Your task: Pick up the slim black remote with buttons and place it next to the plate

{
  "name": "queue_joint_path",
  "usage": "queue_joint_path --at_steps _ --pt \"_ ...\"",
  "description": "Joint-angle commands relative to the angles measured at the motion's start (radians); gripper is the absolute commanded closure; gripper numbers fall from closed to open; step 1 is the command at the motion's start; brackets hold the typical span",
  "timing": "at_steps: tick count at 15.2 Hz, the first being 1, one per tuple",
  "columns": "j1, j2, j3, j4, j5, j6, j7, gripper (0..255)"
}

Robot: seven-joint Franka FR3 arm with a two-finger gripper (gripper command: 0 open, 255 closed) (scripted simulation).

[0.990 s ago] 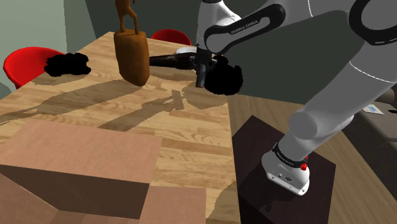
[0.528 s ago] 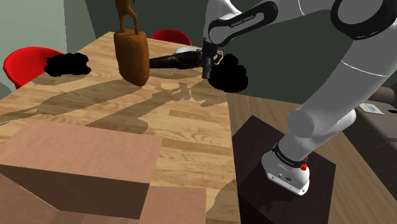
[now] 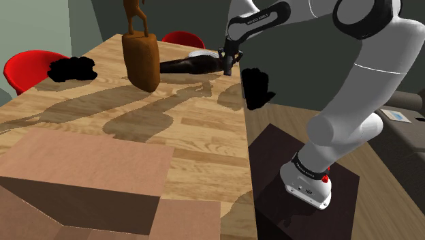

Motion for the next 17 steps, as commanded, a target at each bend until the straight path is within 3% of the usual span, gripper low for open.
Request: queue_joint_path --at_steps 1,9,14,16,17 --pt "-0.016 0.049 -0.014 0.07 -0.004 -0.017 -0.039 255" --pt "-0.066 0.26 -0.059 0.38 -0.011 -0.098 -0.177 255" --pt "-0.082 0.433 -0.081 0.656 -0.01 -0.19 -0.267 255" --pt "-0.082 0.536 -0.091 0.829 -0.008 -0.254 -0.312 255" --pt "-0.082 0.538 -0.092 0.819 -0.009 -0.243 -0.31 255"
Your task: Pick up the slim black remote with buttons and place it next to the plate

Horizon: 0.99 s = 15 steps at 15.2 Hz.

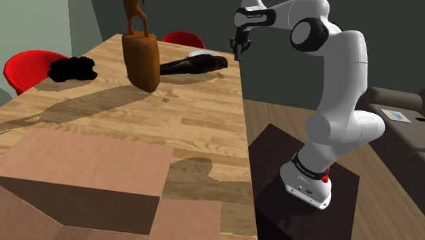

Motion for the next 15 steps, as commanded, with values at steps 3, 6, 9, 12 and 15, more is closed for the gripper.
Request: queue_joint_path --at_steps 3,6,9,12,15 --pt "-0.005 0.031 -0.005 0.003 -0.004 0.029 -0.004 255" --pt "-0.006 0.04 -0.008 -0.021 -0.009 0.062 0.003 255" --pt "-0.007 0.052 -0.011 -0.042 -0.014 0.094 0.01 255" --pt "-0.007 0.065 -0.014 -0.059 -0.019 0.124 0.017 255" --pt "-0.006 0.075 -0.017 -0.068 -0.023 0.142 0.021 255"
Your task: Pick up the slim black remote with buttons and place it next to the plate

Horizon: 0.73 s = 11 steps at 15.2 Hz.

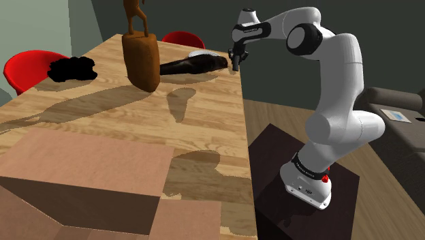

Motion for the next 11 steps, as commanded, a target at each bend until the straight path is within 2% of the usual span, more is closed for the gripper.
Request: queue_joint_path --at_steps 1,7,8,11 --pt "-0.001 0.002 -0.001 -0.001 -0.001 0.005 0.0 255" --pt "-0.001 0.002 -0.001 -0.001 -0.001 0.005 0.0 255" --pt "-0.001 0.002 -0.001 -0.001 -0.001 0.005 0.0 0" --pt "-0.001 0.002 -0.001 -0.001 -0.001 0.004 0.0 0"
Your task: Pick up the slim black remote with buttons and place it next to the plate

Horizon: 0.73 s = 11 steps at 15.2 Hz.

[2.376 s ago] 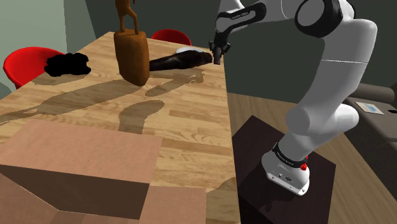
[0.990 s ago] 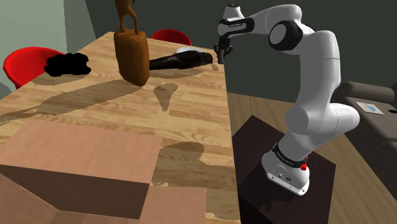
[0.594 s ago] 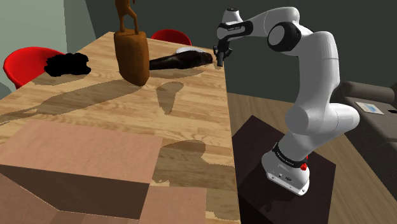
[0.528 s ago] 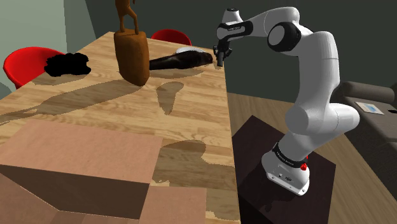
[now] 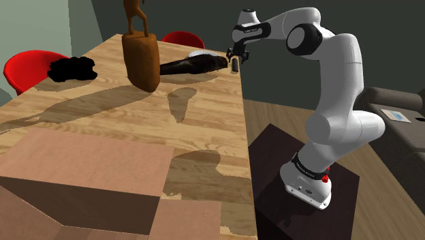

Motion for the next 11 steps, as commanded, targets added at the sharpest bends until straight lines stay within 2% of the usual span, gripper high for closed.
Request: queue_joint_path --at_steps 1,6,11 --pt "0.0 0.0 0.0 0.0 0.0 0.0 0.0 0" --pt "-0.002 -0.083 0.014 -0.017 0.015 -0.066 -0.005 0" --pt "-0.002 -0.083 0.014 -0.017 0.015 -0.066 -0.005 0"
